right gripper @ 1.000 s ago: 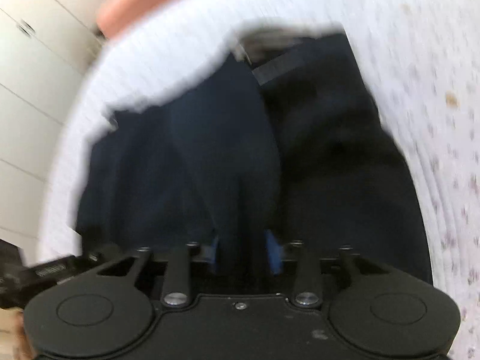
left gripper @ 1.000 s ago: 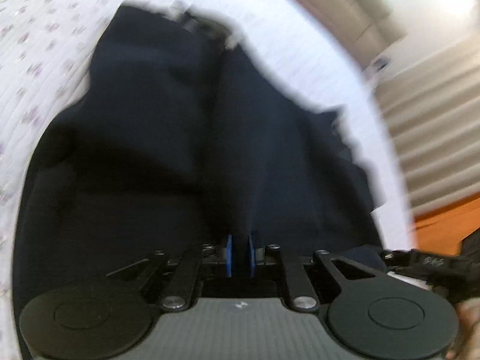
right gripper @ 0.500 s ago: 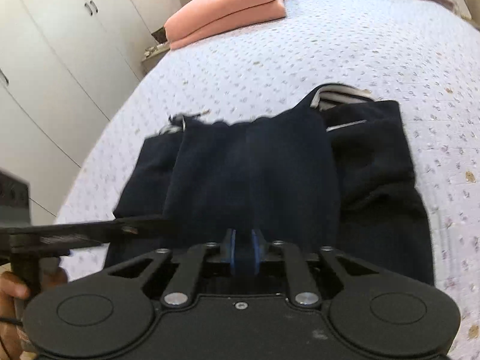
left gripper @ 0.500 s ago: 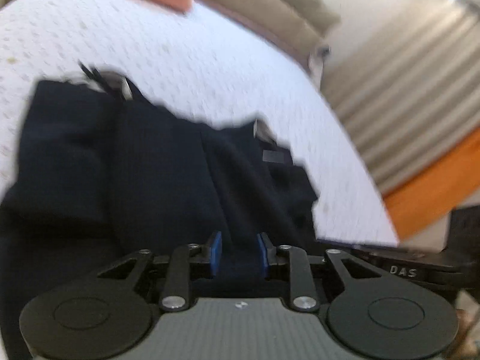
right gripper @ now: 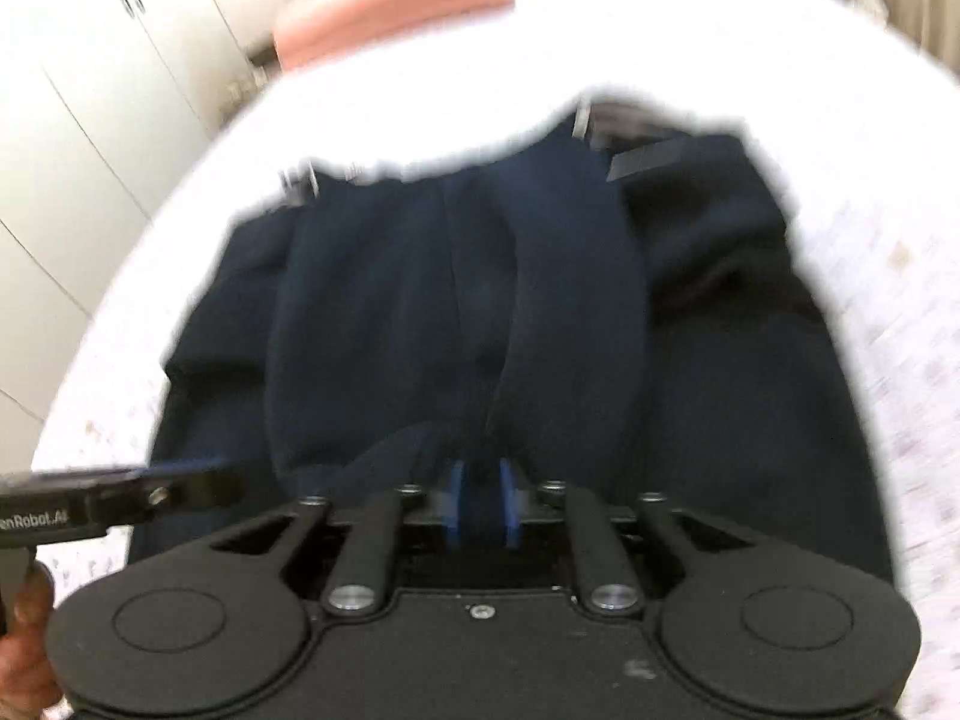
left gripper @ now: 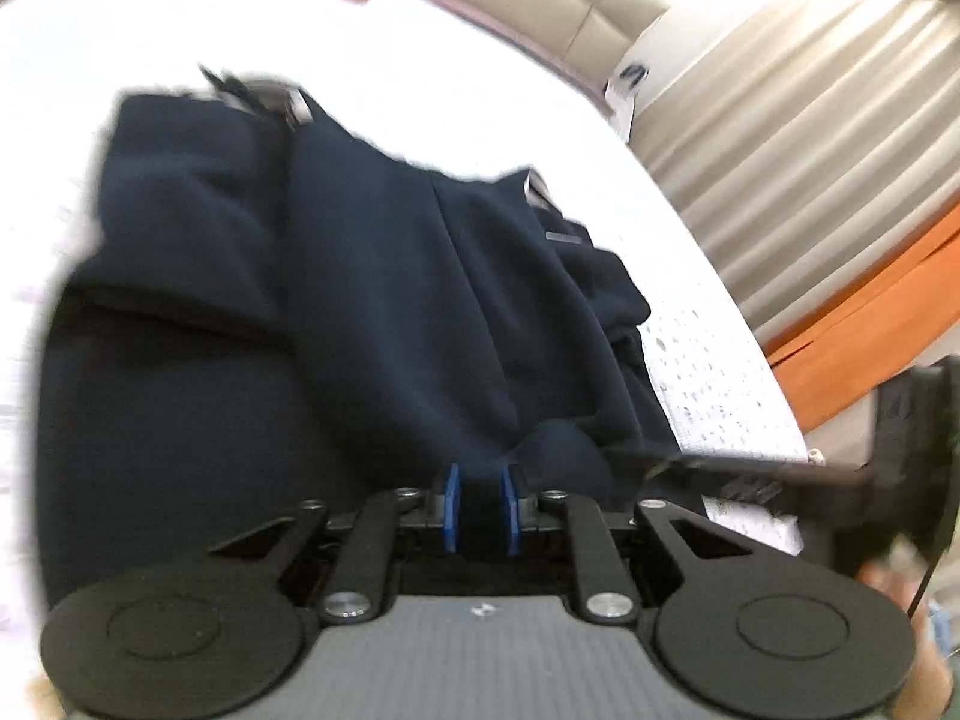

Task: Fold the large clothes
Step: 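Open both grippers and release the folded hem on the jacket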

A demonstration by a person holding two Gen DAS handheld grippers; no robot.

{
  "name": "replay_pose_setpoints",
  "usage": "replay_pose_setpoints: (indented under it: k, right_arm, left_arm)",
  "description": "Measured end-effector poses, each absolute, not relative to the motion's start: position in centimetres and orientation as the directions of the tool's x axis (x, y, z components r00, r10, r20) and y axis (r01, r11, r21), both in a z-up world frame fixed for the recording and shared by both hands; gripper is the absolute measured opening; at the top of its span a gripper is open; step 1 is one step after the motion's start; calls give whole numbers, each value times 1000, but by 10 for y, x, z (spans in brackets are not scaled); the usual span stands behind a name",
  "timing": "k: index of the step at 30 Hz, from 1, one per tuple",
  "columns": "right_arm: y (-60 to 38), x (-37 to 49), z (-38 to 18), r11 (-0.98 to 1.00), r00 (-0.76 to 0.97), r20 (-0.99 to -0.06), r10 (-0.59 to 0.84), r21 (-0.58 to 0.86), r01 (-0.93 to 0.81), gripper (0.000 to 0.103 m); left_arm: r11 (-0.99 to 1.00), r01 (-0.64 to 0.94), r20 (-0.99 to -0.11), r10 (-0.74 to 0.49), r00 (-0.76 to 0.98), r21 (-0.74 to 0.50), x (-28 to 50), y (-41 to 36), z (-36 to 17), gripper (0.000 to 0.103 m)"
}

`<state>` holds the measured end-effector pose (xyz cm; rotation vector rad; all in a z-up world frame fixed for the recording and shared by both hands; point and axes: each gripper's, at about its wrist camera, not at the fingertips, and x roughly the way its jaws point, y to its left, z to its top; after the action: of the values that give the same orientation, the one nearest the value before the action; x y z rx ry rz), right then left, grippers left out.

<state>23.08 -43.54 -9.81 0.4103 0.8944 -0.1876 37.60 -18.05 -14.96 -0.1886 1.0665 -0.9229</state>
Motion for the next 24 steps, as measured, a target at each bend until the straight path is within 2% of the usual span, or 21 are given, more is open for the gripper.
replay_pose_setpoints:
  k: [1,2,9,11,15,16,17,19,22,24]
  right_arm:
    - [-440,217,-89,906,643,-766,-6,269,328,55]
    - [-443,207,-85,905,659,-751,-24,265,334,63]
    - [-464,139,-96,915,659,-750,-57,224,335,64]
    - [-465,123,-101,924,666,-744,-61,210,319,64]
    - [-462,85,-88,918,687,-708,-163,146,369,65]
    - [-462,70,-82,909,690,-702,-177,151,387,70]
    - [-462,58,-78,902,692,-698,-184,159,401,79]
    - [-462,31,-74,890,666,-721,-191,158,427,88]
    - [-466,4,-90,873,598,-787,-149,179,453,89]
    - [-466,-7,-111,877,553,-826,-106,185,444,89]
  left_arm:
    - [635,557,-665,-723,185,-535,369,-166,-145,22]
    - [645,550,-663,-720,203,-531,362,-155,-144,23]
    - [710,548,-656,-672,343,-442,312,-99,-138,24]
    - [718,549,-636,-671,380,-429,295,-86,-138,28]
    - [746,535,-616,-649,446,-398,250,-52,-130,31]
    - [759,523,-621,-634,460,-387,237,-45,-128,33]
    - [773,509,-630,-618,470,-378,225,-39,-126,36]
    - [806,462,-666,-577,473,-370,201,-26,-123,40]
    - [842,363,-725,-532,437,-399,173,-10,-130,54]
    - [837,332,-729,-544,414,-436,158,-1,-138,59]
